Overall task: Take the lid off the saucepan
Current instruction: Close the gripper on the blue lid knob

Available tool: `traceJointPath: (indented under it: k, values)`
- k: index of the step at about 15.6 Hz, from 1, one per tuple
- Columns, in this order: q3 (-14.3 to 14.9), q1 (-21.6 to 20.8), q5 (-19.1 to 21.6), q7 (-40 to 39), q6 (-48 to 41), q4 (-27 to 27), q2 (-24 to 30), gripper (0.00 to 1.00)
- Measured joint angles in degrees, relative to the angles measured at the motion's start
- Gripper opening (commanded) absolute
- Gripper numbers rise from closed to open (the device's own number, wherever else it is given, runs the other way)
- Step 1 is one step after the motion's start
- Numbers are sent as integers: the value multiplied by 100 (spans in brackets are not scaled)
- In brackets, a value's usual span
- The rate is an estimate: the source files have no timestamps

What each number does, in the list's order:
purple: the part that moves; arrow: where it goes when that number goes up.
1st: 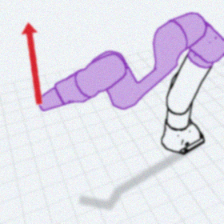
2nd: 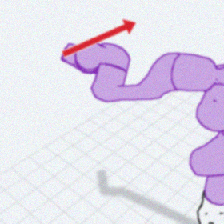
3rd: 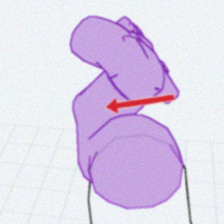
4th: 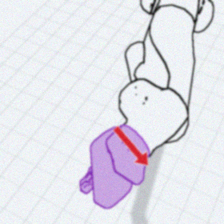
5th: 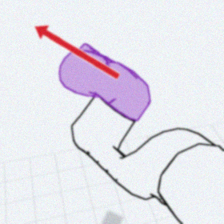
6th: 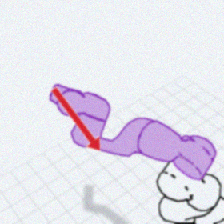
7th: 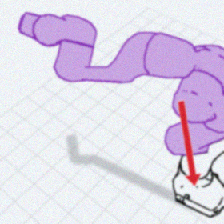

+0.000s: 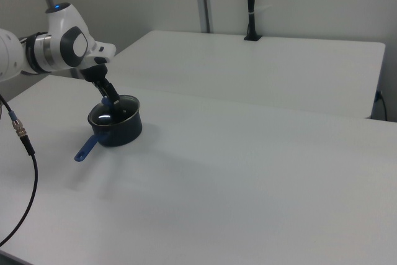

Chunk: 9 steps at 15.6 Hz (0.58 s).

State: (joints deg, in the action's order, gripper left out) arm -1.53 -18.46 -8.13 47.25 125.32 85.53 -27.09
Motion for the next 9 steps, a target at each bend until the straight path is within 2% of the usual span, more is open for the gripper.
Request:
traceJointPath:
  k: [1, 2, 4, 6, 8, 9]
  values:
    - [0, -7, -19, 84, 4, -18, -16, 86]
    - [0, -12, -35, 170, 6, -44, -35, 84]
    - [-1, -19, -53, 358, 9, -89, -80, 96]
    - [-1, -37, -138, 569, 10, -100, -104, 96]
    - [-3, -54, -209, 684, 10, -107, -115, 82]
    - [-6, -64, -218, 699, 10, -110, -117, 71]
